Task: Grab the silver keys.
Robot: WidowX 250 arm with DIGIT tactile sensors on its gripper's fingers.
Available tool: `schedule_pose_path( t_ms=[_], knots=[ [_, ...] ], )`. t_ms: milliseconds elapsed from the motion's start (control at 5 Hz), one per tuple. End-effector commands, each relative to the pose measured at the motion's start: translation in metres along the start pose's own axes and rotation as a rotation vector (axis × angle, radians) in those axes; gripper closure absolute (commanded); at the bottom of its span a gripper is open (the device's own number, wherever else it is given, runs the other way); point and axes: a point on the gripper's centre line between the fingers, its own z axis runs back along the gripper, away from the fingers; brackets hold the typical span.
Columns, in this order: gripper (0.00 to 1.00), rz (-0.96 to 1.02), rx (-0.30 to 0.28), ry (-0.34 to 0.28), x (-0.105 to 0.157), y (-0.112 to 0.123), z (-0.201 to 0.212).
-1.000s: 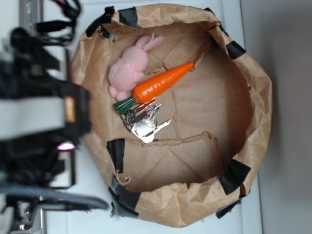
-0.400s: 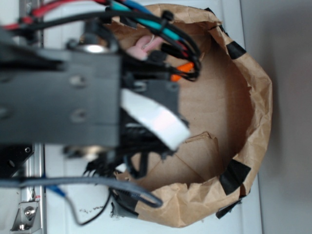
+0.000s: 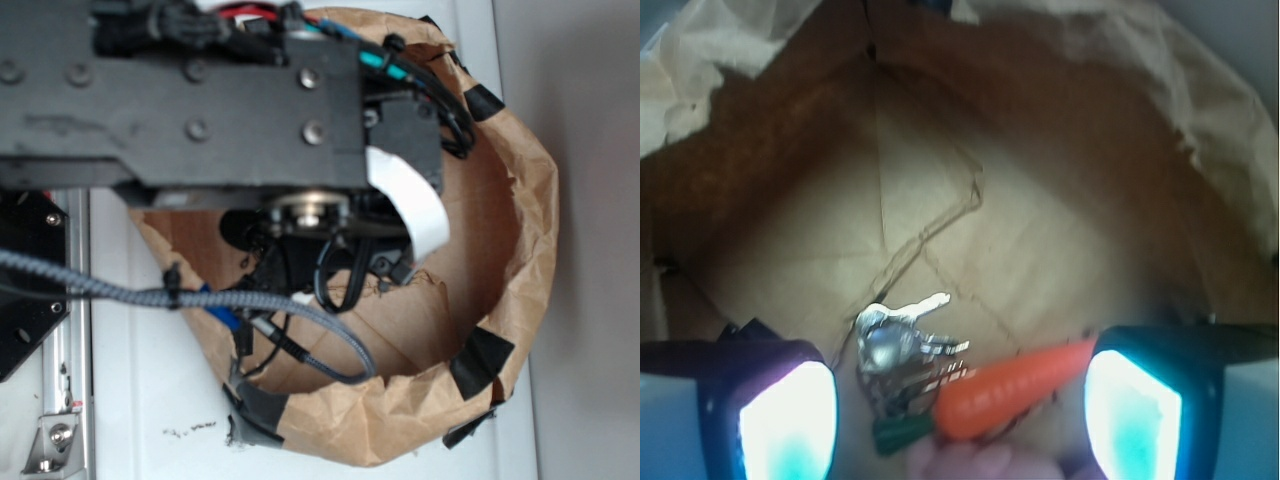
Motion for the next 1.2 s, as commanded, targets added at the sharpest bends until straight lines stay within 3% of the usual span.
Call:
schedule_pose_path(
  t_ms=[0,600,800,1000],
  knots=[
    [0.0,-0.089,0.019,-0.011,0.003,-0.003,-0.01],
    [0.0,-0.098,0.005,0.034,0.005,0.003,-0.026],
    [0.0,-0.16,-0.048,0.029,0.005,-0.007,-0.035],
    [0.0,-0.231,-0.048,0.064,0.001,-0.011,-0.05]
  ],
)
